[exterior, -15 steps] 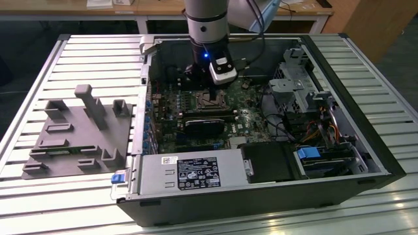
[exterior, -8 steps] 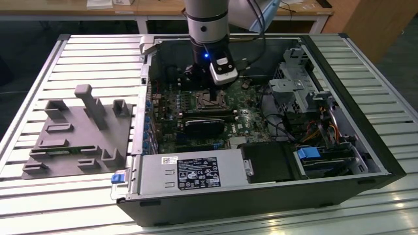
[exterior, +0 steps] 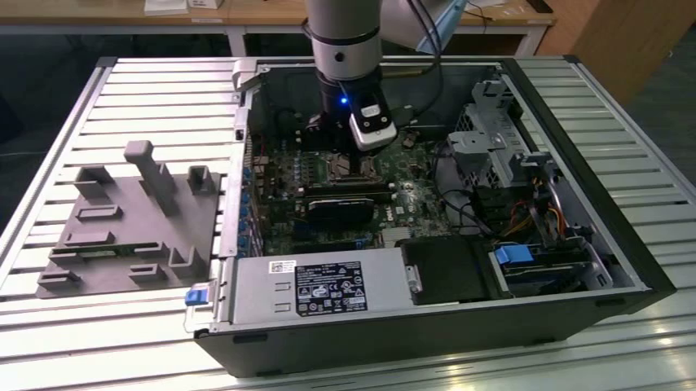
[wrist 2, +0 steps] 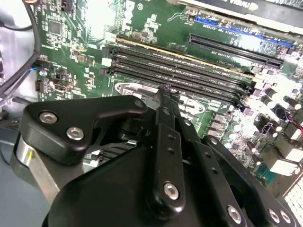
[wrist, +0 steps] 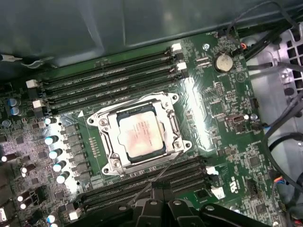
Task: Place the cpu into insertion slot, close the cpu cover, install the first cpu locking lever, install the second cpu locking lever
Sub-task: 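Install the second cpu locking lever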
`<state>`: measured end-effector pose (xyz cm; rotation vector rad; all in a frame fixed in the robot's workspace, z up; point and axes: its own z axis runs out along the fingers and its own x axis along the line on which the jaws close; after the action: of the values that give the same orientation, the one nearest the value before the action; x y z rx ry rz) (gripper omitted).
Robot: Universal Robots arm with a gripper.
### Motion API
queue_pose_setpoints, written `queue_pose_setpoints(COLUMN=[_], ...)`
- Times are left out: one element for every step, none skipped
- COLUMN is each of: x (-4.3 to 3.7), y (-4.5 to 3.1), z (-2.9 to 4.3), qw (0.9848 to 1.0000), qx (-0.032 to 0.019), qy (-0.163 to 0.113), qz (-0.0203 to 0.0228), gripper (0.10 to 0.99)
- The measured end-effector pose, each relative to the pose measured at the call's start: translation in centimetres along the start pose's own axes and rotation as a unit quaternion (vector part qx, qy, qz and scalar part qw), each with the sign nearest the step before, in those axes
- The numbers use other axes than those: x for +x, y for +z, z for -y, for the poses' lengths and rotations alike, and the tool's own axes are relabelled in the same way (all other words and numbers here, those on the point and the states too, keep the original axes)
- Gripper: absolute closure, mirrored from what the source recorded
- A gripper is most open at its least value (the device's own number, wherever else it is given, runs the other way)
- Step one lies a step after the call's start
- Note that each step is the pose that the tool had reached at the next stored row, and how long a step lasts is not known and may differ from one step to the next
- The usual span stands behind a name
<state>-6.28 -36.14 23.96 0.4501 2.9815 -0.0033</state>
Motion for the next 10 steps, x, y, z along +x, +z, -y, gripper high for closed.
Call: queue_pose_setpoints(x=[0.04,0.11,0.2,0.29,0.39,0.47,0.55,0.62,0.68,0.74], y=[0.11,0.21,0.32,0.43,0.54,0.67,0.8,0.93,1.07,1.21], z=[0.03,0.08,0.11,0.15,0.19,0.21,0.24,0.26,0.27,0.29], qw=[1.0,1.0,1.0,0.9999,0.9999,0.9998,0.9997,0.9996,0.9994,0.9992], qx=[-0.0017,-0.0035,-0.0052,-0.0067,-0.0081,-0.0094,-0.0106,-0.0119,-0.0132,-0.0143], qy=[-0.002,-0.005,-0.008,-0.011,-0.014,-0.018,-0.022,-0.027,-0.033,-0.038], qz=[-0.0005,-0.001,-0.0015,-0.0019,-0.0023,-0.0026,-0.0029,-0.0033,-0.0036,-0.0038], gripper=[0.984,0.984,0.984,0.984,0.984,0.984,0.984,0.984,0.984,0.984])
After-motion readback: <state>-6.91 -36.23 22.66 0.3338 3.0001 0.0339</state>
